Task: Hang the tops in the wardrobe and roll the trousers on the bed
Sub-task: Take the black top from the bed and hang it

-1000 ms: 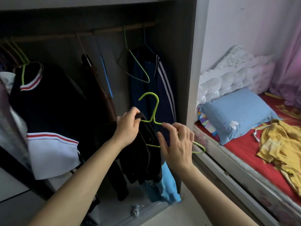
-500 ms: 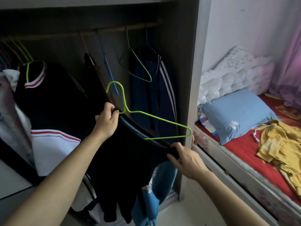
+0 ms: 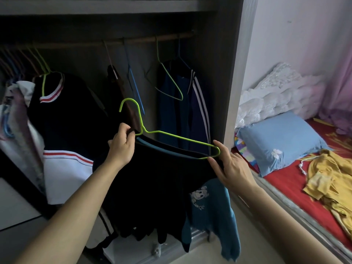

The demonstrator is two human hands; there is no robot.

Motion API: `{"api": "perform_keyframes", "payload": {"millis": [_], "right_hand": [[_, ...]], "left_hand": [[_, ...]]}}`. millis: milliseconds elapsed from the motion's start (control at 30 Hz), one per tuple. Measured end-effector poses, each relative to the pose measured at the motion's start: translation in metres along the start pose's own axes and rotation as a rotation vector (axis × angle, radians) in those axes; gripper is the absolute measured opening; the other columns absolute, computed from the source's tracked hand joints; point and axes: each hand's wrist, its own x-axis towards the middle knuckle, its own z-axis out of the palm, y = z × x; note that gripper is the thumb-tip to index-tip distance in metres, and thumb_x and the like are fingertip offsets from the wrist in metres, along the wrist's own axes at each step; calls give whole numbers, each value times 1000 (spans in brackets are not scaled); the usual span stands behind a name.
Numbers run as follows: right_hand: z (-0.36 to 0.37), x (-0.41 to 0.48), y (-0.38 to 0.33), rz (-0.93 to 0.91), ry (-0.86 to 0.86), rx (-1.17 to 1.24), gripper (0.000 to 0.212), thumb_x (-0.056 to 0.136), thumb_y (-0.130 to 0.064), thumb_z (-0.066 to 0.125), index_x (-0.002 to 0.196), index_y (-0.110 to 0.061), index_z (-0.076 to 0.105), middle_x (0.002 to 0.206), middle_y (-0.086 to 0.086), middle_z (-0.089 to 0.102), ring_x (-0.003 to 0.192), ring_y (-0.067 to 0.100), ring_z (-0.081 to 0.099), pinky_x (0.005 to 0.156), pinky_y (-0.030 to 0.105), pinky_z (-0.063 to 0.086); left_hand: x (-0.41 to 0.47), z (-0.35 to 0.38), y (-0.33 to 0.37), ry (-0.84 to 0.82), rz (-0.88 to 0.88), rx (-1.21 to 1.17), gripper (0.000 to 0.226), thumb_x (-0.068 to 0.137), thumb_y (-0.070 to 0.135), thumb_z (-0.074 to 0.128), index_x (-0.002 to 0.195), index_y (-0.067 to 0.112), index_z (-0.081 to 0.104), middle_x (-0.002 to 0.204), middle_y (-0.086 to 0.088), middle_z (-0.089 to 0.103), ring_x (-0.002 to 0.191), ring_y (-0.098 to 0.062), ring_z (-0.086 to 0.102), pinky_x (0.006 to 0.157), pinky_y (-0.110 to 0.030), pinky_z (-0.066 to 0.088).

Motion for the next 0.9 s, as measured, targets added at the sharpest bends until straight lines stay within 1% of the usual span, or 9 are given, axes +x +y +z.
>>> {"api": "perform_keyframes", "payload": {"millis": [100,167,267,367,400,500,567,700,900], "right_hand": [[-3,-2,9,29,-28,-4,59,100,-41,53,149,-13,35,77,1,68,73,24,64,70,35,47],[-7,-2,15,-15,-35,-48,47,102,-41,50,144,-20,44,71,-3,63,69,21,59,69,36,46],[-10,-2,23,-172,27,-152,27,102,-42,50,109,-28,72,65,-9,59,61,19,50,65,36,40],[-12,4,27,-199,45,-233,41,100,-50,52,74,-26,71,58,-9,51,60,16,39,66,34,36],[-13,7,26,-183,43,-244,44,100,-54,49,74,-26,71,59,-10,52,61,16,40,68,33,35],[-18,21,14,-127,13,-237,47,98,-64,42,107,-30,73,75,-12,68,71,16,49,78,34,37],[-18,33,4,-165,-26,-202,47,98,-64,42,117,-31,70,79,-12,71,74,16,50,81,34,36],[-17,50,-6,-227,-98,-182,32,101,-50,47,95,-28,70,76,-12,71,73,17,49,79,31,33],[-35,54,22,-82,-128,-176,32,99,-46,45,99,-21,66,102,1,59,89,27,56,84,44,40]], "left_hand": [[-1,4,-6,-18,39,-1,10,101,25,40,92,23,43,72,6,51,79,-20,51,89,-48,39],[-1,9,-11,-56,113,75,11,102,23,40,92,23,44,74,6,52,78,-12,49,89,-45,35],[0,18,-12,-80,217,146,12,101,24,42,91,30,40,80,11,53,85,-16,49,87,-36,26],[0,28,-1,-93,257,124,7,95,37,36,88,38,35,80,14,52,83,-10,45,85,-34,24],[0,32,3,-101,277,125,5,93,38,34,88,38,35,79,14,52,82,-9,45,84,-34,24],[-3,48,16,-114,359,175,6,93,37,37,88,37,33,80,14,52,83,-12,46,81,-34,23],[-6,60,24,-116,380,191,13,97,31,42,90,35,31,83,13,51,83,-13,44,80,-35,22],[-8,71,29,-118,335,168,13,99,24,45,94,28,34,86,11,48,87,-16,45,83,-35,22],[1,51,14,-69,79,114,5,101,21,42,98,18,39,105,-10,57,103,-32,51,90,-39,27]]}}
